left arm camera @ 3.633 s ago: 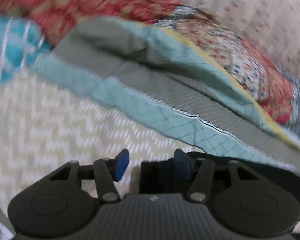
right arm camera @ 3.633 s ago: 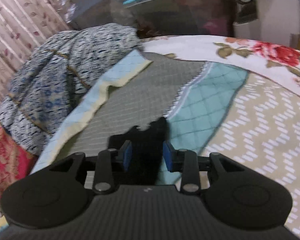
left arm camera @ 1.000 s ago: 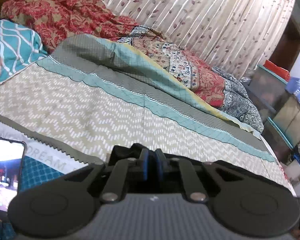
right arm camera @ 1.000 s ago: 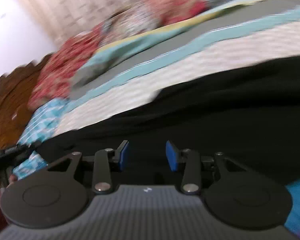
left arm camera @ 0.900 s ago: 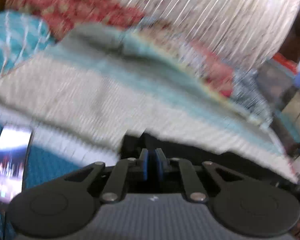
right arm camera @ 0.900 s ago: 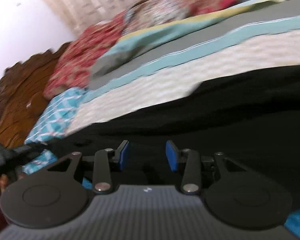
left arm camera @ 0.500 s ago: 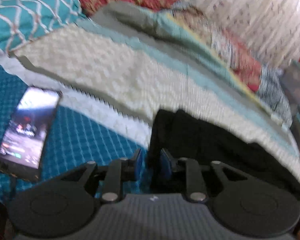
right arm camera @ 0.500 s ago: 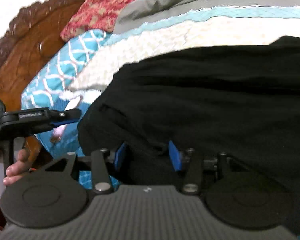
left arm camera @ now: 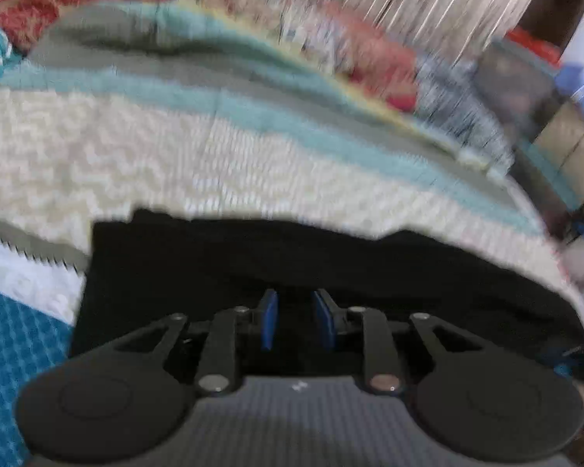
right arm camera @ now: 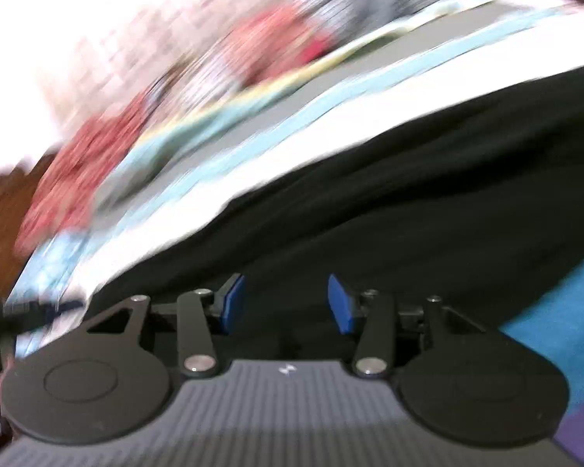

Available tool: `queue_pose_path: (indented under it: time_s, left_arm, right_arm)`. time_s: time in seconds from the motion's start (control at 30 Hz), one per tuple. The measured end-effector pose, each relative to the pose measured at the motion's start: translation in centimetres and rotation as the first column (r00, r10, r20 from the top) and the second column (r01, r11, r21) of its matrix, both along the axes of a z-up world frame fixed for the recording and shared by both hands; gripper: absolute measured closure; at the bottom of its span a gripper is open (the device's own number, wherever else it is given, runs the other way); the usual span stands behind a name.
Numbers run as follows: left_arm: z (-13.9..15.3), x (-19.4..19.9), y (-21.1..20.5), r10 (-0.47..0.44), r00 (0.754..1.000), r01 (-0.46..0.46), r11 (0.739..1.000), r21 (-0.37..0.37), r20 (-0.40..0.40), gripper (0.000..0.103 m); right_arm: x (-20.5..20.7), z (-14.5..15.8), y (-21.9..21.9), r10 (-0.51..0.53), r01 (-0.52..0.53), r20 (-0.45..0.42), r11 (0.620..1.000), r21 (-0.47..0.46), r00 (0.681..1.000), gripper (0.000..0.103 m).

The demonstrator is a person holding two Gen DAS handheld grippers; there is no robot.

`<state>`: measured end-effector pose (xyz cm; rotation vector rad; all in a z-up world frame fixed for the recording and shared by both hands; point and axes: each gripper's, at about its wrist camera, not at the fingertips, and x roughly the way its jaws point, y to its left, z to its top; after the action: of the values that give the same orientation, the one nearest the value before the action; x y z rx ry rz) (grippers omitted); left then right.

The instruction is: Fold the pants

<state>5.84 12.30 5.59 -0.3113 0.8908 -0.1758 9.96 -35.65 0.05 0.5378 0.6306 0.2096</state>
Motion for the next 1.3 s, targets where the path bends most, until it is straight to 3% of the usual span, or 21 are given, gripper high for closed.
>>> queue_pose_path:
  time_s: [0.1,0.23,0.3,0.37,0.47,0.57,0.6,0.63,0.67,0.73,0.83,0.87,0.93,1.0,1.03,1.07,1.1,1.17,1.23,1.3]
  left_arm:
    - [-2.7,0.8,-0.1,0.044,0.992,-0.037,0.998,0.057,-0.119,0.082]
    - [-3.3,0.1,0.9,0.069,0.987,-0.066,0.997,0.029,-0.148,0.084]
    - [-3.0,-0.2,0.8,0.087,0.983,-0.083,0.996,0.035,-0.160,0.084]
    - [-2.6,0.0,0.3,0.096,0.981,-0.087,0.994,0.064,-0.168,0.084]
    - [-2.2,0.2,-0.6,0.109,0.978,-0.091,0.990,0.105,-0.178,0.084]
    - [-1.7,0.3,-1.4,0.119,0.977,-0.096,0.987,0.132,-0.177,0.078]
    - [-1.5,0.3,-1.7,0.117,0.978,-0.093,0.985,0.142,-0.171,0.076]
    - [-1.2,0.3,-2.1,0.112,0.981,-0.087,0.984,0.154,-0.161,0.076]
    - [-1.1,0.3,-2.4,0.107,0.982,-0.082,0.983,0.165,-0.154,0.073]
    - [-1.2,0.2,-3.0,0.105,0.983,-0.075,0.979,0.190,-0.152,0.072]
    - [-1.7,0.6,-3.2,0.122,0.978,-0.086,0.975,0.206,-0.170,0.072]
    - [-1.9,0.7,-3.2,0.130,0.976,-0.094,0.975,0.202,-0.176,0.072]
    - [-2.0,1.0,-3.1,0.139,0.974,-0.103,0.975,0.195,-0.181,0.072]
    - [-1.9,1.2,-3.1,0.141,0.973,-0.105,0.975,0.195,-0.182,0.072]
    - [-1.9,1.1,-3.1,0.141,0.973,-0.105,0.975,0.194,-0.182,0.072]
    - [-1.8,1.0,-3.1,0.140,0.974,-0.105,0.976,0.193,-0.180,0.071]
    - [-1.7,0.8,-3.1,0.138,0.974,-0.103,0.976,0.191,-0.178,0.069]
    - [-1.5,0.7,-3.0,0.136,0.975,-0.103,0.977,0.187,-0.175,0.067]
    - [-1.1,0.5,-3.0,0.138,0.976,-0.108,0.978,0.177,-0.167,0.066]
    - [-0.7,0.4,-3.2,0.138,0.979,-0.114,0.981,0.156,-0.151,0.066]
  right_arm:
    - [-0.7,0.9,-5.7,-0.196,0.198,0.031,0.978,-0.063,0.980,0.053]
    - [0.2,1.4,-13.1,-0.372,0.378,0.068,0.907,-0.184,0.926,0.053]
    - [2.2,1.2,-15.5,-0.414,0.415,0.047,0.892,-0.178,0.909,0.053]
    - [4.2,1.1,-17.7,-0.423,0.421,0.029,0.891,-0.171,0.906,0.053]
    - [7.7,0.8,-19.9,-0.432,0.415,0.005,0.864,-0.286,0.902,0.052]
    - [10.5,-1.2,-23.4,-0.373,0.313,-0.129,0.887,-0.339,0.919,0.045]
    - [11.2,-2.1,-23.5,-0.339,0.263,-0.191,0.904,-0.338,0.921,0.053]
    - [11.4,-2.3,-23.0,-0.325,0.242,-0.197,0.903,-0.354,0.925,0.057]
    - [11.0,-2.0,-22.6,-0.301,0.219,-0.166,0.895,-0.389,0.939,0.068]
    - [9.8,-0.7,-21.7,-0.290,0.242,-0.046,0.866,-0.438,0.956,0.076]
    - [7.3,0.5,-21.6,-0.375,0.419,0.187,0.821,-0.388,0.908,0.077]
    - [7.5,0.2,-21.9,-0.393,0.440,0.198,0.814,-0.379,0.898,0.077]
    - [9.4,-2.0,-21.7,-0.404,0.401,0.094,0.800,-0.445,0.910,0.074]
    - [10.9,-4.4,-21.2,-0.381,0.318,-0.022,0.800,-0.509,0.924,0.062]
    - [10.5,-4.5,-21.3,-0.390,0.333,-0.007,0.796,-0.506,0.921,0.059]
    - [9.7,-4.2,-21.6,-0.411,0.366,0.014,0.797,-0.480,0.912,0.051]
    - [8.7,-3.6,-22.1,-0.441,0.415,0.040,0.805,-0.423,0.896,0.046]
    - [6.3,-2.3,-23.1,-0.478,0.479,0.087,0.819,-0.317,0.874,0.047]
    - [4.6,-1.0,-23.0,-0.506,0.519,0.127,0.804,-0.289,0.853,0.047]
    - [3.5,-0.3,-22.0,-0.452,0.474,0.141,0.839,-0.268,0.881,0.049]
